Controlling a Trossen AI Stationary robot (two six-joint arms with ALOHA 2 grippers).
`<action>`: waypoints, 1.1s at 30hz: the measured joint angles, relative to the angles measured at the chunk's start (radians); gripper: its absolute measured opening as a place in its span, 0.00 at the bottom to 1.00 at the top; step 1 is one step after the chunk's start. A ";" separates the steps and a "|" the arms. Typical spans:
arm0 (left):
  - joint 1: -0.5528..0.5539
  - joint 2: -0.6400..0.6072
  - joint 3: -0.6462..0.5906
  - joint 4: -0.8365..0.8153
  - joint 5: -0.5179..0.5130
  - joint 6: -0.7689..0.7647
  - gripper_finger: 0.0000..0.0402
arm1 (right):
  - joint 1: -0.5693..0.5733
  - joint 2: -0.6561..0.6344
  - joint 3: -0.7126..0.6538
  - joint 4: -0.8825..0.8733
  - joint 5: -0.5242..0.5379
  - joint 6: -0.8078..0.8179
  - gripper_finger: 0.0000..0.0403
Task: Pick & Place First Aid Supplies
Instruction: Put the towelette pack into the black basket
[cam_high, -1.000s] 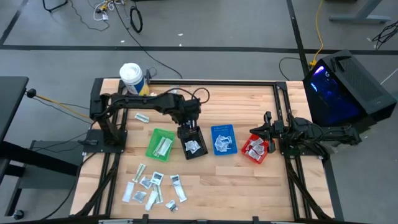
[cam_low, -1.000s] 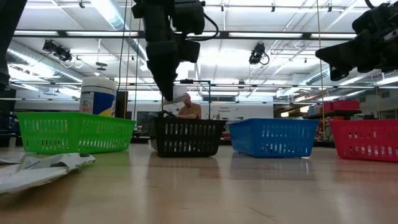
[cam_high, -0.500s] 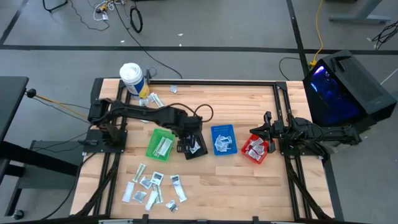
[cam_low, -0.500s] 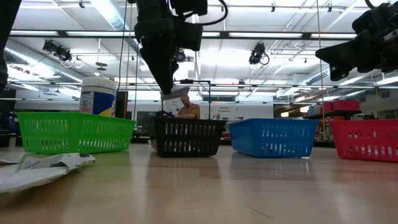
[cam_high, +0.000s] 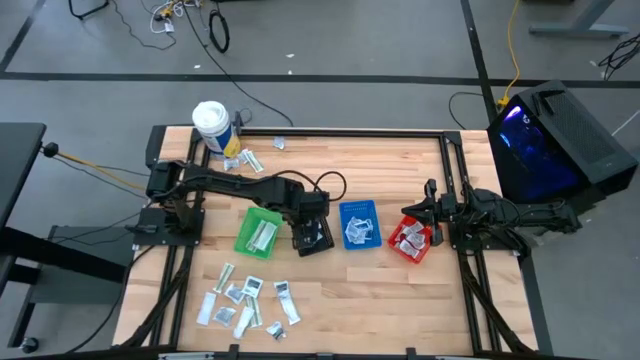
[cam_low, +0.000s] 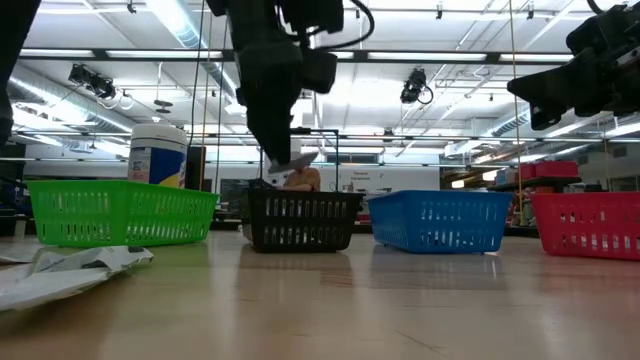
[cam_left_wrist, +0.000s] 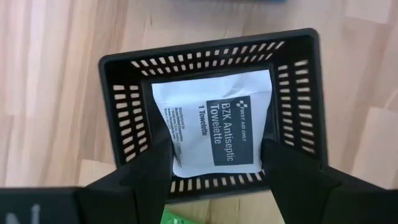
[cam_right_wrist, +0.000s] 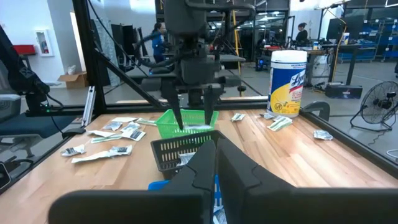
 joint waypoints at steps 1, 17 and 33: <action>0.000 0.010 0.000 0.000 0.000 -0.005 0.62 | 0.000 0.000 0.000 0.000 0.000 0.000 0.06; 0.003 0.089 0.000 0.011 0.001 -0.017 0.62 | 0.000 0.000 0.000 0.000 0.000 0.000 0.06; 0.021 0.089 0.000 0.027 0.030 -0.069 0.79 | 0.000 0.000 0.000 0.000 0.000 0.000 0.06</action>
